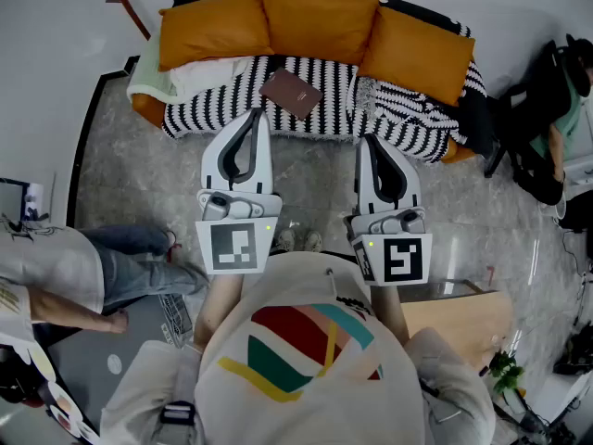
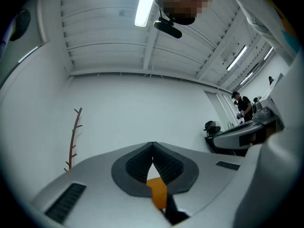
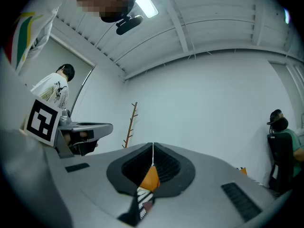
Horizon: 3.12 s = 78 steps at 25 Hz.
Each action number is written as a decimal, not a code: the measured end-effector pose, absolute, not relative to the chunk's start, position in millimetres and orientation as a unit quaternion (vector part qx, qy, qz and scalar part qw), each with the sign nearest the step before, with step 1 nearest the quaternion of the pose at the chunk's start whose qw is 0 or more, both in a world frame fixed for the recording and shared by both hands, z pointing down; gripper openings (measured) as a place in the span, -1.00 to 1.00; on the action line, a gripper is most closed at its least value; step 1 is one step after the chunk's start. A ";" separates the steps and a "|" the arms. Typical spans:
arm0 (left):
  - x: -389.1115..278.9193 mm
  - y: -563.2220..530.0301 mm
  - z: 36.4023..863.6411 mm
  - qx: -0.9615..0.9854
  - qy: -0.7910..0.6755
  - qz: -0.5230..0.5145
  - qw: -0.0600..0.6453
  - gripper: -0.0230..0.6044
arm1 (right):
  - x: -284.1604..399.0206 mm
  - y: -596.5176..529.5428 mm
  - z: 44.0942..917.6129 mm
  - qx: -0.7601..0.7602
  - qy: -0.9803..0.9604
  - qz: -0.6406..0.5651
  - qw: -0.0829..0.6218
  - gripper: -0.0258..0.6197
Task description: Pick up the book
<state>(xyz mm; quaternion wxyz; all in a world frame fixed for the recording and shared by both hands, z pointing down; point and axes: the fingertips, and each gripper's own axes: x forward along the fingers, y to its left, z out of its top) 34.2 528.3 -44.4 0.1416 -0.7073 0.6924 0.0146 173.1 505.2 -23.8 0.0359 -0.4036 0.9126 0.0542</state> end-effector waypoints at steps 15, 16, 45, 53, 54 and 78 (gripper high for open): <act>37.6 528.5 -42.9 -0.705 0.694 0.016 0.146 -0.91 | 174.5 506.0 -16.7 -0.388 0.919 0.043 0.048 -0.87; 37.9 529.3 -43.0 -0.703 0.696 0.015 0.146 -0.91 | 176.2 505.6 -17.1 -0.386 0.920 0.039 0.053 -0.87; 81.1 478.2 -11.7 -0.701 0.697 0.015 0.151 -0.91 | 235.5 460.0 9.3 -0.395 0.916 0.014 0.065 -0.87; 81.1 429.9 -3.7 -0.701 0.661 -0.121 0.240 -0.91 | 202.8 421.0 8.0 -0.393 0.917 0.024 0.062 -0.87; 76.9 422.6 -1.7 -0.700 0.656 -0.130 0.249 -0.91 | 196.1 414.7 9.0 -0.393 0.917 0.024 0.061 -0.87; -101.4 226.9 43.6 -0.723 0.626 -0.189 0.223 -0.91 | 34.0 223.6 39.6 -0.419 0.908 -0.023 0.008 -0.87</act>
